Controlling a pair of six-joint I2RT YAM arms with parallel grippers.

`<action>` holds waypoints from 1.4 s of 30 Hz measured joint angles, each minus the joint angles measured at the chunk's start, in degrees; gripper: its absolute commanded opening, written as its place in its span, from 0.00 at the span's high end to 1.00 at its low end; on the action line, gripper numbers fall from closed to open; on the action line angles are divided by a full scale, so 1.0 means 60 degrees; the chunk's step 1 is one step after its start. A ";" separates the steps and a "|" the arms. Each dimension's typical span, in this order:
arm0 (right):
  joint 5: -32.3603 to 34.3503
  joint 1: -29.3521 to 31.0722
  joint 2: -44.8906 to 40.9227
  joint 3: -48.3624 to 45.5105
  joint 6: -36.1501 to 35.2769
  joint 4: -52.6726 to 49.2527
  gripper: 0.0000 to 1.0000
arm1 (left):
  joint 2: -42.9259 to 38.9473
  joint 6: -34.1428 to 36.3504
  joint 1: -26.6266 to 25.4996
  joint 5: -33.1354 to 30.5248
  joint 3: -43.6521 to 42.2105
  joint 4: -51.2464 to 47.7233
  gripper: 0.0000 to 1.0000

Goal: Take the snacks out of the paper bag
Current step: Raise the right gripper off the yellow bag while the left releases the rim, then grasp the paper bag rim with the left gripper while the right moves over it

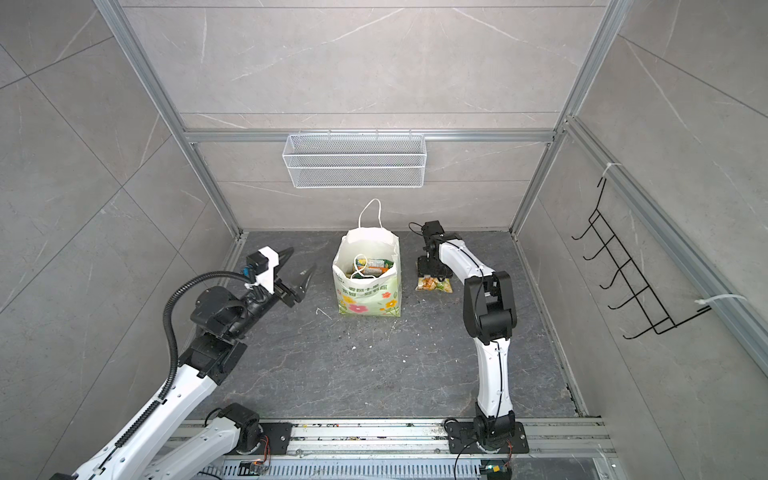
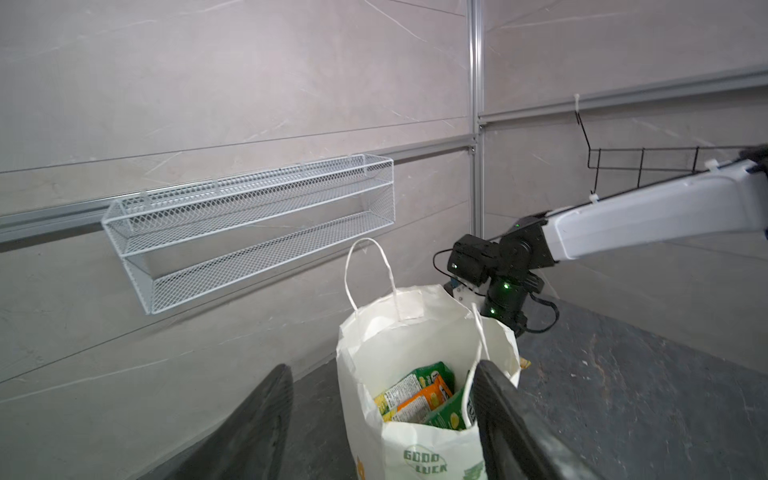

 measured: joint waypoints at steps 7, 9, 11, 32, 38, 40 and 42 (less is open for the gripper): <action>-0.0769 0.0215 -0.2313 0.1107 -0.0233 -0.0229 0.37 | 0.2266 -0.1537 0.1129 0.1042 0.1548 -0.1002 0.26; -0.1042 0.0525 -0.2965 0.1628 -0.0441 -0.0171 0.43 | 0.3147 -0.1668 0.1166 0.1151 0.2335 -0.1654 0.27; -0.1410 0.1020 -0.3479 0.2226 -0.0648 -0.0160 0.48 | 0.3803 -0.1698 0.1162 0.1155 0.2940 -0.2346 0.26; -0.2422 0.2656 -0.4900 0.0204 -0.1621 -0.0124 0.48 | 1.0885 0.4167 0.0827 0.3377 1.2123 -0.9759 0.26; -0.2816 0.2663 -0.5118 -0.0313 -0.1577 0.0517 0.48 | 1.2520 0.5147 0.0539 0.3428 1.4393 -1.1249 0.39; -0.2998 0.2667 -0.5118 -0.0506 -0.1534 0.0710 0.48 | 1.2903 0.5319 0.0415 0.3391 1.4874 -1.1595 0.51; -0.3180 0.2688 -0.5118 -0.0637 -0.1512 0.0812 0.48 | 1.3103 0.5490 0.0259 0.3297 1.5078 -1.1821 0.59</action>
